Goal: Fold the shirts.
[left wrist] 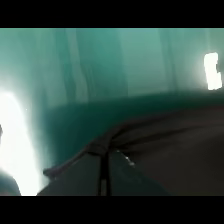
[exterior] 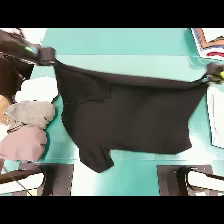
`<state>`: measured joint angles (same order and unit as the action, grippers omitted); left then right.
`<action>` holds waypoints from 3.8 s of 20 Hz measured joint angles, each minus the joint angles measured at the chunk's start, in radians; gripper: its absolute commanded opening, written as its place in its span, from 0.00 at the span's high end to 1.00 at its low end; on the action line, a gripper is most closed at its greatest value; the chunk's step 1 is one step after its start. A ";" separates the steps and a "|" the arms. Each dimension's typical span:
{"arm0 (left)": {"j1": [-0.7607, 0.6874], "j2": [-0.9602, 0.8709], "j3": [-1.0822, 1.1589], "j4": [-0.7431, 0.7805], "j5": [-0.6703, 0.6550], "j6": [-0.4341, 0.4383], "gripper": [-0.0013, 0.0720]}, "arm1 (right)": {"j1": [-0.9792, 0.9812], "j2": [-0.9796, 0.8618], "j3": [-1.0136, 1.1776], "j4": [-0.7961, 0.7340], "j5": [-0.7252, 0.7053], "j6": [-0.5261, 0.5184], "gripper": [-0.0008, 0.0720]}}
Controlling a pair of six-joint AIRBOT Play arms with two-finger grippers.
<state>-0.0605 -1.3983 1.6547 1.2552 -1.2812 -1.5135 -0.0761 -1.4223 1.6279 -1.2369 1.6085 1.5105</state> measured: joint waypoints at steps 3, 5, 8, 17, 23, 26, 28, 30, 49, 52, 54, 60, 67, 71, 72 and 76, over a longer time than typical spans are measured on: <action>0.000 -0.127 -0.018 -0.003 0.153 0.006 0.95 | 0.013 -0.171 0.079 0.006 -0.065 -0.002 0.97; 0.000 -0.185 -0.018 -0.005 0.265 0.008 0.95 | 0.018 -0.256 0.162 0.010 -0.103 -0.005 0.97; 0.000 -0.225 -0.006 -0.006 0.373 0.010 0.95 | 0.019 -0.344 0.283 0.014 -0.132 -0.014 0.97; 0.000 -0.240 -0.089 -0.006 0.116 0.027 0.95 | 0.020 -0.235 0.014 -0.019 -0.192 -0.054 0.96; 0.002 -0.235 -0.224 -0.038 0.137 0.028 0.40 | 0.015 -0.186 -0.165 0.051 -0.278 -0.058 0.52; 0.000 -0.189 -0.242 -0.047 0.112 0.026 0.40 | -0.006 -0.163 -0.163 0.110 -0.257 -0.074 0.52; 0.000 -0.130 -0.276 -0.037 0.071 0.026 0.40 | -0.025 -0.117 -0.177 0.135 -0.219 -0.089 0.52; 0.001 -0.032 -0.374 -0.028 0.034 0.026 0.40 | -0.047 -0.044 -0.225 0.147 -0.194 -0.101 0.52; -0.227 0.462 -1.218 -0.319 0.261 0.037 0.40 | -0.091 0.401 -0.585 0.172 -0.282 -0.117 0.52; -0.285 0.430 -1.220 -0.346 0.308 0.025 0.65 | -0.091 0.421 -0.586 0.173 -0.282 -0.117 0.52; -0.307 0.411 -1.225 -0.344 0.340 0.025 0.95 | -0.092 0.435 -0.586 0.172 -0.282 -0.117 0.52; -0.326 0.447 -1.170 -0.272 0.256 -0.009 0.95 | -0.188 0.474 -0.595 0.121 -0.212 -0.117 0.52; -0.329 0.614 -1.117 -0.179 0.129 -0.088 0.95 | -0.396 0.480 -0.843 -0.039 -0.135 -0.113 0.26; -0.329 0.637 -1.110 -0.171 0.131 -0.101 0.95 | -0.434 0.480 -1.011 -0.060 -0.171 -0.094 0.37; -0.329 0.639 -1.110 -0.169 0.137 -0.101 0.95 | -0.432 0.480 -1.040 -0.063 -0.187 -0.083 0.37; -0.329 0.643 -1.109 -0.167 0.144 -0.105 0.95 | -0.383 0.456 -1.098 -0.055 -0.259 -0.045 0.37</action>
<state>-0.3897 -0.7551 0.5453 1.0878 -1.1374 -1.6184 -0.4587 -0.9661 0.5297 -1.2922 1.3499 1.4654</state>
